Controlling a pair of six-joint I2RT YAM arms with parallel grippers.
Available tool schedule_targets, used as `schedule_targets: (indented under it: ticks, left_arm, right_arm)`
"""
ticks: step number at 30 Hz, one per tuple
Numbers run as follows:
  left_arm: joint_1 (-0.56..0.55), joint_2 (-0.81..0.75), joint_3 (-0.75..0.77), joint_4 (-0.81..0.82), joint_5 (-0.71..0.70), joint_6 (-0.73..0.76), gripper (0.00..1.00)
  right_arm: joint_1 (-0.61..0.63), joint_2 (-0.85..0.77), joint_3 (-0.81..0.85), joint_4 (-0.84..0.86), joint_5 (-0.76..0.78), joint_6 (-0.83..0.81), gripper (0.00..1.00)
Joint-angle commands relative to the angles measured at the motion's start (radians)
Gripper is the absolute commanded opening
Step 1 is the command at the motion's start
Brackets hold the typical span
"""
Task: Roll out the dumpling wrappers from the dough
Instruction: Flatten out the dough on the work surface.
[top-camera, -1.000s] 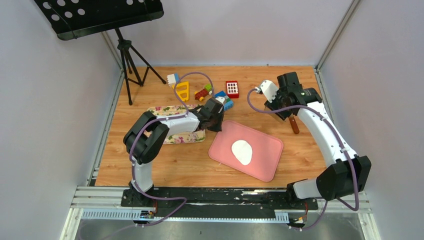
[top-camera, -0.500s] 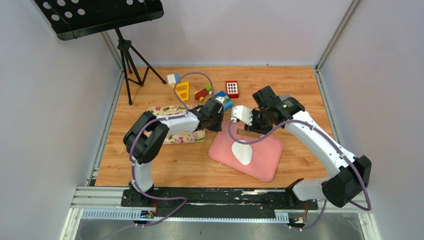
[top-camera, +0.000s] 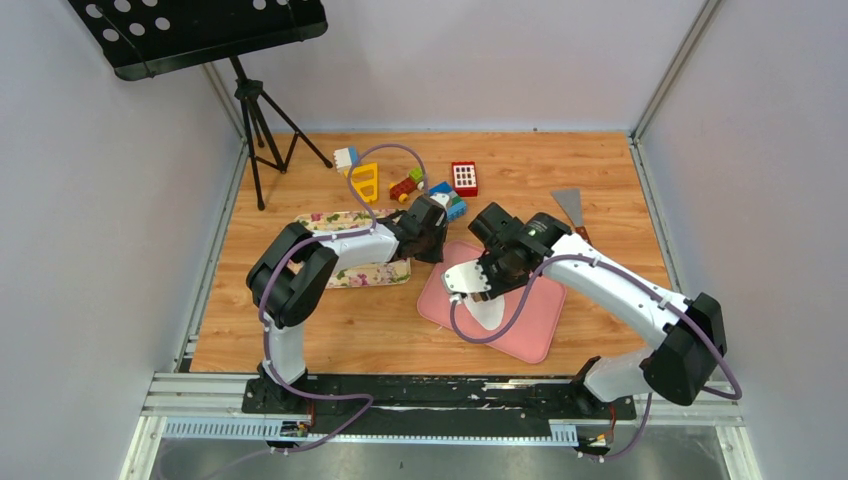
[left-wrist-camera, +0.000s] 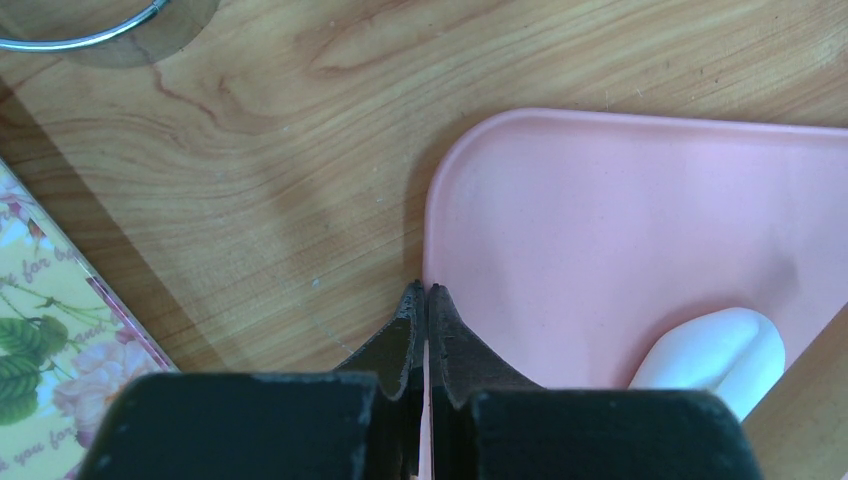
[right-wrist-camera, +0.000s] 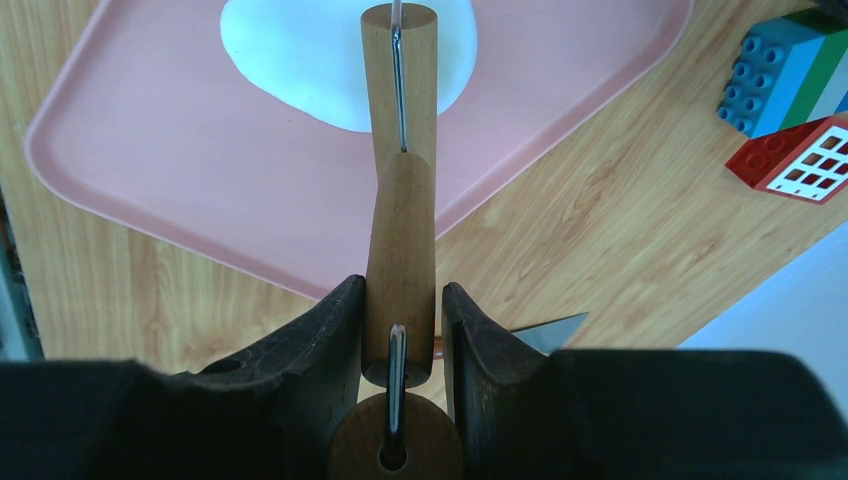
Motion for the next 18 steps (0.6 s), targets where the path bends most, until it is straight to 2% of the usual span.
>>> schedule_targets:
  ticks: [1, 8, 18]
  left_arm:
    - [0.004, 0.034, 0.004, -0.047, 0.009, 0.008, 0.0]
    - [0.004, 0.045, 0.011, -0.053, 0.017, 0.011, 0.0]
    - [0.005, 0.05, 0.016, -0.055, 0.02, 0.014, 0.0]
  right_arm:
    - [0.005, -0.001, -0.004, 0.051, 0.02, -0.11, 0.0]
    - [0.031, 0.0, -0.013, 0.048, -0.055, -0.163, 0.0]
    - [0.063, 0.04, -0.02, 0.042, -0.055, -0.187, 0.0]
